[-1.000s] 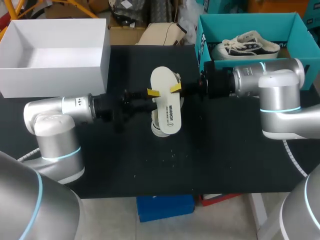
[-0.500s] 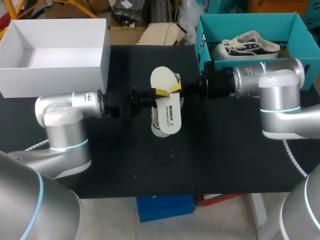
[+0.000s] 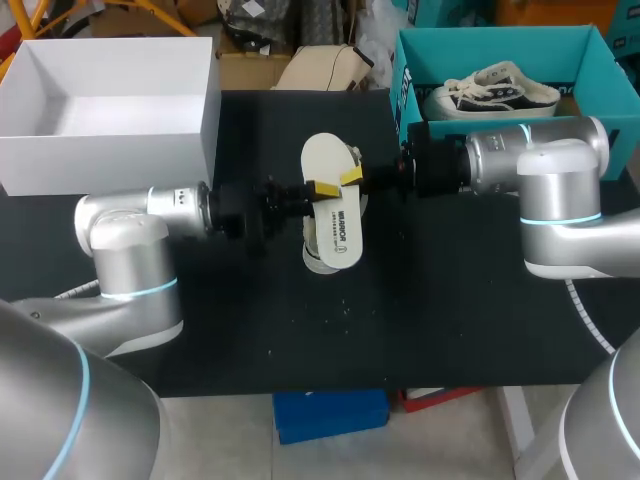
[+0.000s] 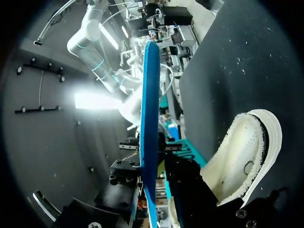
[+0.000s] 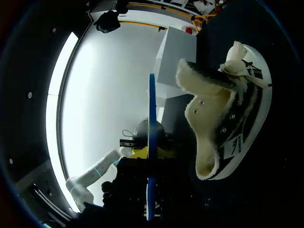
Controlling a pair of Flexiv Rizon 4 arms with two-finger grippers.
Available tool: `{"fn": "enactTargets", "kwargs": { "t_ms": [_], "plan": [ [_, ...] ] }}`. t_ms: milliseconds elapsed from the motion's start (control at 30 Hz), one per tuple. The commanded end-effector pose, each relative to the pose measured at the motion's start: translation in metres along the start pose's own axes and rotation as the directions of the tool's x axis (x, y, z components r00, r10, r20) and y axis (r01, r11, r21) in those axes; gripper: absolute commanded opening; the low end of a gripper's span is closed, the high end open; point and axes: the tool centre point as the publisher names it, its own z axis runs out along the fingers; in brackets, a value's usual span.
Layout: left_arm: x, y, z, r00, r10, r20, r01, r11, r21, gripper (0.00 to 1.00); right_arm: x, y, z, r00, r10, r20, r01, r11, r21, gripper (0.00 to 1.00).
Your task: Take the shoe out of the shoebox, open the shoe tongue, remove and reinsert the insole, then place the shoe into the shoebox
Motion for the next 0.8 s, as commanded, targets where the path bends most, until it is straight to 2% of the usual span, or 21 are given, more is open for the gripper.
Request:
{"fn": "enactTargets", "kwargs": {
  "t_ms": [33, 67, 467, 500, 533, 567, 600, 633, 700, 800],
  "plan": [
    [0.001, -0.001, 0.001, 1.0, 0.004, 0.001, -0.004, 1.0, 0.003, 0.09, 0.0, 0.0, 0.001, 1.0, 0.0, 0.001, 0.0, 1.0, -0.002, 0.0],
    [0.001, -0.001, 0.001, 1.0, 0.003, 0.002, -0.003, 1.0, 0.003, 0.0, 0.0, 0.0, 0.001, 1.0, 0.0, 0.001, 0.0, 1.0, -0.002, 0.0],
    [0.003, -0.003, -0.001, 1.0, -0.002, 0.001, 0.002, 1.0, 0.005, 0.0, 0.0, 0.0, 0.001, 1.0, 0.001, -0.007, -0.001, 1.0, -0.005, 0.0],
    [0.003, -0.003, -0.001, 1.0, -0.002, 0.002, 0.002, 1.0, 0.005, 0.0, 0.0, 0.0, 0.001, 1.0, 0.002, -0.012, -0.002, 1.0, -0.005, 0.09],
    [0.003, -0.003, -0.001, 1.0, -0.002, 0.003, 0.002, 1.0, 0.005, 0.0, 0.001, 0.0, 0.0, 1.0, 0.003, -0.018, -0.003, 1.0, -0.008, 0.33],
    [0.003, -0.003, -0.001, 1.0, -0.003, 0.003, 0.003, 1.0, 0.005, 0.0, 0.001, 0.0, 0.0, 1.0, 0.003, -0.024, -0.003, 1.0, -0.011, 0.47],
    [0.003, -0.003, -0.001, 1.0, -0.004, 0.004, 0.004, 1.0, 0.004, 0.0, 0.002, -0.001, -0.002, 0.999, 0.0, -0.038, -0.001, 1.0, -0.03, 0.87],
    [0.002, -0.004, -0.001, 1.0, -0.004, 0.004, 0.004, 1.0, 0.004, 0.0, 0.002, -0.001, -0.005, 0.999, 0.005, -0.049, -0.007, 0.999, -0.042, 1.0],
    [0.001, -0.005, -0.002, 1.0, -0.005, 0.003, 0.005, 1.0, 0.003, 0.0, 0.003, -0.001, -0.009, 0.998, 0.004, -0.069, -0.009, 0.997, -0.077, 1.0],
    [-0.003, -0.008, -0.006, 1.0, -0.011, -0.019, 0.011, 1.0, -0.006, 0.0, 0.004, -0.004, -0.014, 0.999, 0.011, -0.038, -0.014, 0.998, -0.068, 1.0]
  ]
}}
